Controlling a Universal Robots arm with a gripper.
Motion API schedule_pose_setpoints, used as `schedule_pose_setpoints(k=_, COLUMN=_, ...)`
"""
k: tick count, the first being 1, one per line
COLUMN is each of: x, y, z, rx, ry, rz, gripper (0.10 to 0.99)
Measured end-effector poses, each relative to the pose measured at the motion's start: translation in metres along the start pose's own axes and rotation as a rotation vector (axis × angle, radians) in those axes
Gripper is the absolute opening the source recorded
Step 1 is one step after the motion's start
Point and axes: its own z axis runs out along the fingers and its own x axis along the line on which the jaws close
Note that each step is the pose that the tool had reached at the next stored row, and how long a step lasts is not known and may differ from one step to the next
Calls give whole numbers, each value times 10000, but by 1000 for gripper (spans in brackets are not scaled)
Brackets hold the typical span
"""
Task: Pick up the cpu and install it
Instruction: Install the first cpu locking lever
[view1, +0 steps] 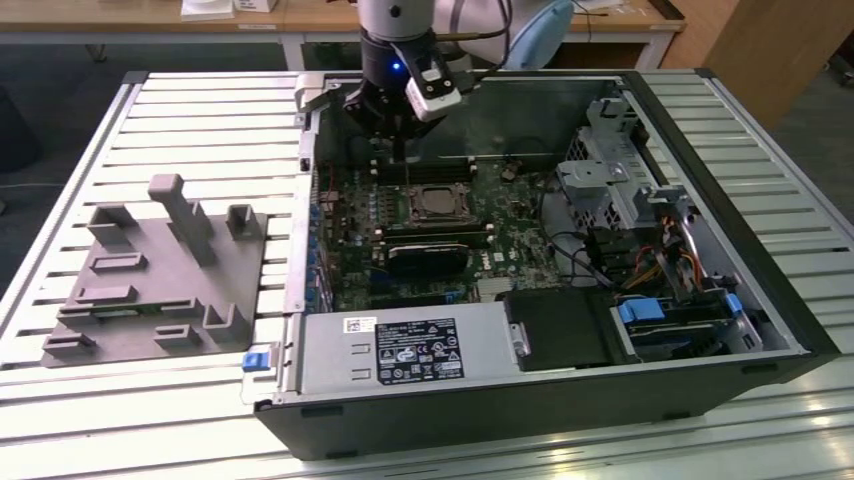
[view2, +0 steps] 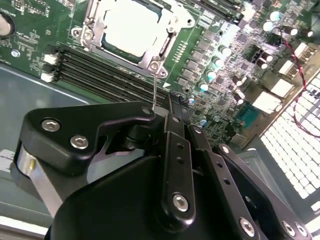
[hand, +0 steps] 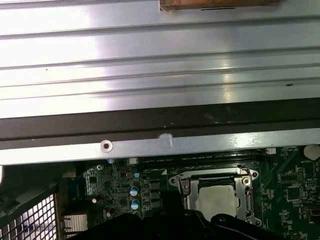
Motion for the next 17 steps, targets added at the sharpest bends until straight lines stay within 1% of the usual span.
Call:
schedule_pose_setpoints(k=2, x=-37, y=8, z=3, rx=0, ry=1, rz=-13, gripper=106)
schedule_pose_setpoints(k=8, x=-185, y=29, z=8, rx=-1, ry=7, rz=-33, gripper=106)
schedule_pose_setpoints(k=10, x=-198, y=29, z=8, rx=0, ry=7, rz=-35, gripper=106)
schedule_pose_setpoints(k=11, x=-198, y=28, z=8, rx=-21, ry=9, rz=-34, gripper=106)
schedule_pose_setpoints(k=12, x=-198, y=27, z=9, rx=-68, ry=14, rz=-33, gripper=106)
schedule_pose_setpoints(k=15, x=-199, y=26, z=15, rx=-344, ry=37, rz=-28, gripper=106)
schedule_pose_setpoints(k=16, x=-199, y=25, z=21, rx=-370, ry=39, rz=-28, gripper=106)
schedule_pose_setpoints(k=17, x=-201, y=25, z=27, rx=-372, ry=37, rz=-26, gripper=106)
